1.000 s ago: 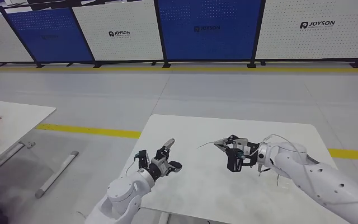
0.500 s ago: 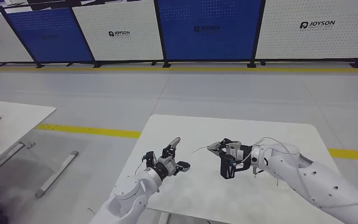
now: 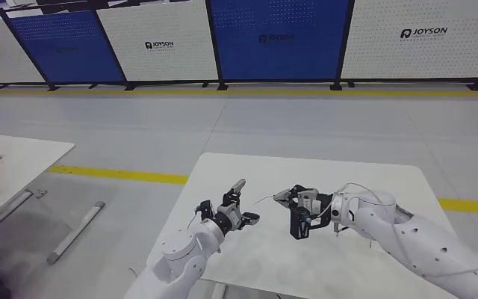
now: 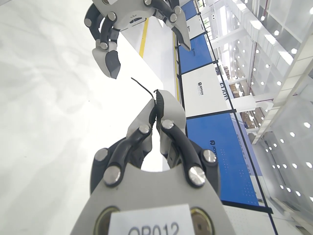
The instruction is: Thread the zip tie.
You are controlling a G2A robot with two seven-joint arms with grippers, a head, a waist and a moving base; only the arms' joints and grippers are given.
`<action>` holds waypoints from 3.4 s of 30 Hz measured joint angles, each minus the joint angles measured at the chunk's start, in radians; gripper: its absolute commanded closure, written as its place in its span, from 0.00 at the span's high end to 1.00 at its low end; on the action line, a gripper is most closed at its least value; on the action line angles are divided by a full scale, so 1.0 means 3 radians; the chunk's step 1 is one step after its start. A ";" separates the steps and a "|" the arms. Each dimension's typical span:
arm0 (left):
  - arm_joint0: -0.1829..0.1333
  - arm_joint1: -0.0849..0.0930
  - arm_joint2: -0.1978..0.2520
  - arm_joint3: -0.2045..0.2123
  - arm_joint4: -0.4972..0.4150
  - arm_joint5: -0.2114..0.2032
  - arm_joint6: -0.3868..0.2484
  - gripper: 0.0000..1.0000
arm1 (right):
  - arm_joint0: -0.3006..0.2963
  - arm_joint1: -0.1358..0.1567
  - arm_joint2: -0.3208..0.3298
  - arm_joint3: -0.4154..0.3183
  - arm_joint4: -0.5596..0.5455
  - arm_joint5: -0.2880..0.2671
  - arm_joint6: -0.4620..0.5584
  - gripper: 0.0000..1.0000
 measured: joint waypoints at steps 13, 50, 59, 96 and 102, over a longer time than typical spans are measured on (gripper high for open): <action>-0.0192 -0.0014 0.0241 0.0037 -0.0412 0.0001 0.0361 1.00 | 0.0000 0.0000 0.0000 0.0000 0.0000 0.0000 0.0000 0.00; -0.0344 -0.0091 0.0377 0.0103 -0.0517 0.0001 0.0493 0.20 | 0.0000 0.0000 0.0000 0.0000 0.0000 0.0000 0.0000 0.00; -0.0349 -0.0093 0.0387 0.0107 -0.0503 0.0001 0.0501 0.00 | 0.0000 0.0000 0.0000 0.0000 0.0000 0.0000 0.0000 0.00; -0.0174 -0.0078 0.0660 0.0226 0.1207 -0.0552 0.0461 0.00 | -0.0702 0.0362 0.0468 -0.0117 0.1589 0.0000 0.0120 1.00; -0.0174 -0.0082 0.0664 0.0231 0.1159 -0.0562 0.0456 0.00 | -0.0703 0.0361 0.0474 -0.0115 0.1535 0.0000 0.0114 1.00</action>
